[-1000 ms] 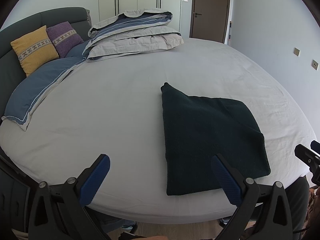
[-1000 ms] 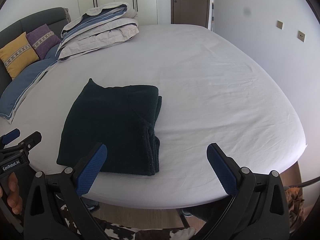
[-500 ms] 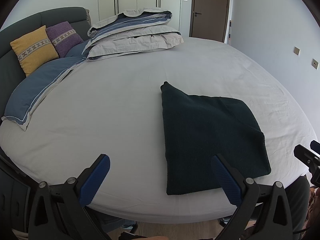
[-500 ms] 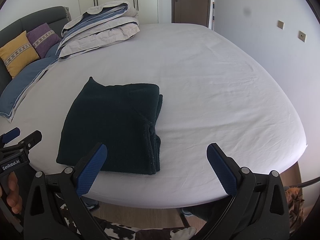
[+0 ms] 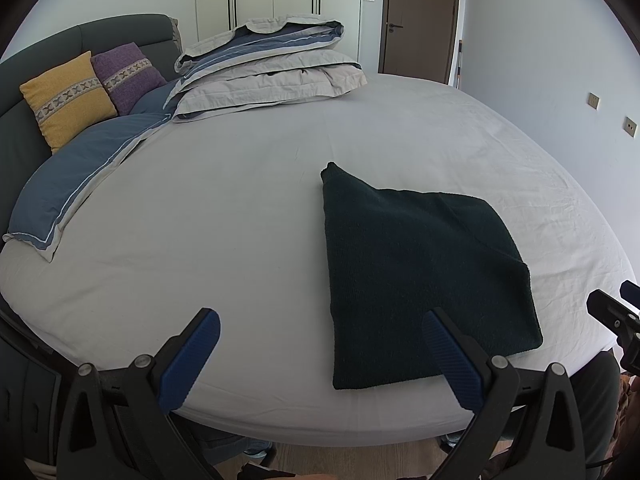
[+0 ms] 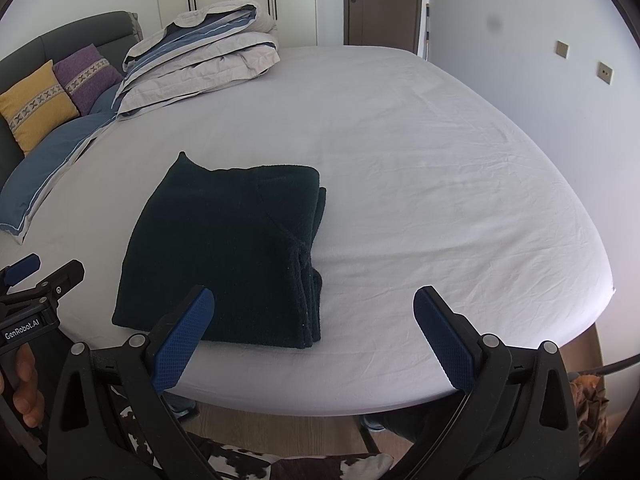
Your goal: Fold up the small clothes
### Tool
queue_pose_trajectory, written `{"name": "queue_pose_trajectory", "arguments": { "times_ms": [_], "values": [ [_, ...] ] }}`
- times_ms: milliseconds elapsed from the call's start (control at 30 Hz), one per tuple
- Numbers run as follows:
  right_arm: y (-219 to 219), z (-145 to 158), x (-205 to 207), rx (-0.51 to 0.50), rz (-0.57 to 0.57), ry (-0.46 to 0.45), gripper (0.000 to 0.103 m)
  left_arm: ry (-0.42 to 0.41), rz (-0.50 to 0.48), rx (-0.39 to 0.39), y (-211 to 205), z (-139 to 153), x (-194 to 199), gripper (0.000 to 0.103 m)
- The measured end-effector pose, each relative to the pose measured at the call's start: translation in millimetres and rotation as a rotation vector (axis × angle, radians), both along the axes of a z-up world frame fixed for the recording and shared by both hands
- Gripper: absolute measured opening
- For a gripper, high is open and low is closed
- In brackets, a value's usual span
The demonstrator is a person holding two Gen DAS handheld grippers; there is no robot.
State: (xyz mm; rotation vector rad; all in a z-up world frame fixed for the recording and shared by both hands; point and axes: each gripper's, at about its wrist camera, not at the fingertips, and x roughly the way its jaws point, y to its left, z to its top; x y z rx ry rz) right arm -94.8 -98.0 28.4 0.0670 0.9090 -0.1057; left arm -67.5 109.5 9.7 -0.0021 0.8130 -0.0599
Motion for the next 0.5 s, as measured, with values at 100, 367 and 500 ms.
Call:
{"name": "queue_pose_trajectory", "arguments": {
  "times_ms": [100,367,500],
  "values": [
    [0.8,-0.6,-0.4,-0.001,0.001,0.001,0.102,0.0,0.0,0.0,-0.1,0.1,0.1,0.103],
    [2.8,-2.8,-0.8,-0.001,0.002,0.004,0.102,0.003,-0.002,0.001,-0.8,-3.2,-0.1,0.103],
    [3.0,-3.5,-0.4,-0.002,0.003,0.006,0.102,0.007,-0.006,0.002,-1.1,-5.4,0.3,0.103]
  ]
}}
